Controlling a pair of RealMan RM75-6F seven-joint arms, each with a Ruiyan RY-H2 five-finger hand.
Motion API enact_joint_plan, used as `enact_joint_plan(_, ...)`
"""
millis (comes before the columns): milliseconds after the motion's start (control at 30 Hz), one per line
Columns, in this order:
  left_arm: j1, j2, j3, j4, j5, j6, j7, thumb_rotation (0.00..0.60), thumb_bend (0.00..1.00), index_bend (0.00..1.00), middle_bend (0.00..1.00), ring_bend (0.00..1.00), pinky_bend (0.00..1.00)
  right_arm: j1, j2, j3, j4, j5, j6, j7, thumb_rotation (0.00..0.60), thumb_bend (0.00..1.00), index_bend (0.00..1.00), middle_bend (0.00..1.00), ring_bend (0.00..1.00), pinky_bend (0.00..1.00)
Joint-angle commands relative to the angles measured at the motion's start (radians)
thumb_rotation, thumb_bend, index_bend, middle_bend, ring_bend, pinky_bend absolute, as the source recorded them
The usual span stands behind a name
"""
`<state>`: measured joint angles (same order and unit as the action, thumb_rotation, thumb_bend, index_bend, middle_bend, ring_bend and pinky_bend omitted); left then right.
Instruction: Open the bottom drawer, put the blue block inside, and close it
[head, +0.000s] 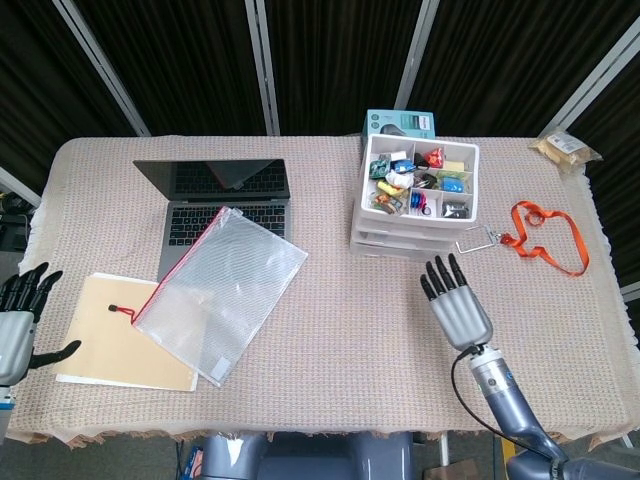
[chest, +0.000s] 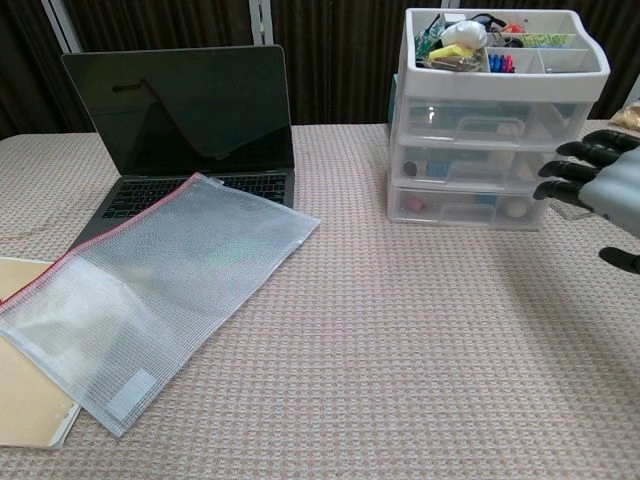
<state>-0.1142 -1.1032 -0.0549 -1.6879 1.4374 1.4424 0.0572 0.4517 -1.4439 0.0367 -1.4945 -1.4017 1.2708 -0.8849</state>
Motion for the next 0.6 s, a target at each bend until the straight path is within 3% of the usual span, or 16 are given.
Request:
enact_joint_plan(33, 0.0, -0.001, 0.002, 0.003, 0.0, -0.001, 0.011, 0.6, 0.15, 0.1, 0.0, 0.0, 0.0, -0.094, 0.137, -0.011, -0.144, 0.01, 0.09, 0.202, 0.6, 0.25, 0.16, 0.08, 0.0, 0.06)
enact_joint_plan(300, 0.003, -0.013, 0.003, 0.032, 0.014, 0.019, 0.06, 0.6, 0.15, 0.1, 0.0, 0.0, 0.0, -0.213, 0.263, -0.026, -0.244, -0.002, 0.191, 0.556, 0.6, 0.16, 0.12, 0.04, 0.0, 0.06)
enact_joint_plan(433, 0.001, -0.02, 0.009, 0.063, 0.044, 0.034, 0.099, 0.6, 0.15, 0.09, 0.0, 0.0, 0.0, -0.239, 0.276, -0.027, -0.221, 0.001, 0.201, 0.629, 0.6, 0.08, 0.09, 0.0, 0.0, 0.06)
enact_joint_plan(600, 0.003, -0.029, 0.018, 0.079, 0.073, 0.049, 0.108, 0.6, 0.15, 0.09, 0.0, 0.0, 0.0, -0.246, 0.268, -0.005, -0.207, 0.016, 0.202, 0.68, 0.6, 0.07, 0.08, 0.0, 0.0, 0.06)
